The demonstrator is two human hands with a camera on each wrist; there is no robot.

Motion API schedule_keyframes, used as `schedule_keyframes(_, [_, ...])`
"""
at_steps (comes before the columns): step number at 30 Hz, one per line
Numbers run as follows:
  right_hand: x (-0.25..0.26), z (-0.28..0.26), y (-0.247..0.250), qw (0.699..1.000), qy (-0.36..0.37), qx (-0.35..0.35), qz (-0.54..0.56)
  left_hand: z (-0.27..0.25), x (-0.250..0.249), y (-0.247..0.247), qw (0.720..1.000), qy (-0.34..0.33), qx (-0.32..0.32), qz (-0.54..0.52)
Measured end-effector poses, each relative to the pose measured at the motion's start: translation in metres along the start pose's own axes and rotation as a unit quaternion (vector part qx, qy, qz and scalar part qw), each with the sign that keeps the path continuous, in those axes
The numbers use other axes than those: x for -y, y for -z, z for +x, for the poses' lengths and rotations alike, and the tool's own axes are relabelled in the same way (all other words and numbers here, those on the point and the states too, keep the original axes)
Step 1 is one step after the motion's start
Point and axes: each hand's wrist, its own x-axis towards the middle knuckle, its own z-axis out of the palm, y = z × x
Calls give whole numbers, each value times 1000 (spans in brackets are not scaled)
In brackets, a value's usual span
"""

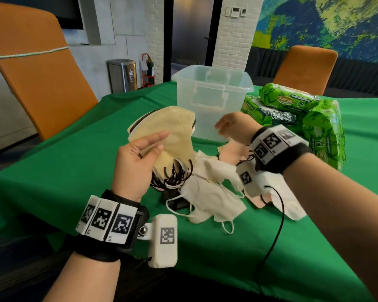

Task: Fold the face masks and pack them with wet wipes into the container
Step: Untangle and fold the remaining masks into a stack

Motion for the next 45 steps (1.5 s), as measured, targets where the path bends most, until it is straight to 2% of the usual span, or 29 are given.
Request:
schedule_keyframes(2, [-7,18,0,989,-23,28,-144,2,3,-2,1000,0,8,-1])
schedule_keyframes(5, [-52,73,-21,943,-80,105,-304,4,3,-6,1000,-1,16,-7])
schedule_keyframes(6, [-67,89,-28,928,-101,109,-341,4,2,-7,1000,-1,20,-3])
schedule_keyframes(9, [-80,103,-40,920,-81,149,-354,7,2,-7,999,3,28,14])
schedule_keyframes(12, [-54,81,-41,884,-94,146,-434,10,3,-6,999,10,29,32])
schedule_keyframes(14, [-57,83,-39,879,-94,135,-446,10,2,-7,999,14,24,42])
schedule_keyframes(18, [-55,74,-33,851,-93,168,-489,11,7,-6,998,27,21,51])
schedule_keyframes(21, [-57,78,-37,848,-129,163,-487,14,15,-5,998,39,27,48])
schedule_keyframes(24, [-57,77,-37,848,-122,149,-494,16,17,-7,997,47,25,53])
schedule_keyframes(27, [-48,67,-27,856,-179,134,-466,15,13,-9,997,48,15,50])
schedule_keyframes(28, [-50,73,-27,858,-169,142,-464,14,10,-9,998,49,12,49])
schedule_keyframes(32, [-64,92,-24,914,-88,95,-385,16,9,-7,997,59,3,58])
schedule_keyframes(38, [-10,41,-4,974,11,28,-223,20,18,1,997,74,-14,36])
schedule_keyframes(41, [5,19,4,993,54,8,-109,17,10,3,995,78,-34,47])
schedule_keyframes(45, [17,0,13,994,105,24,-10,13,-3,5,993,84,-63,55])
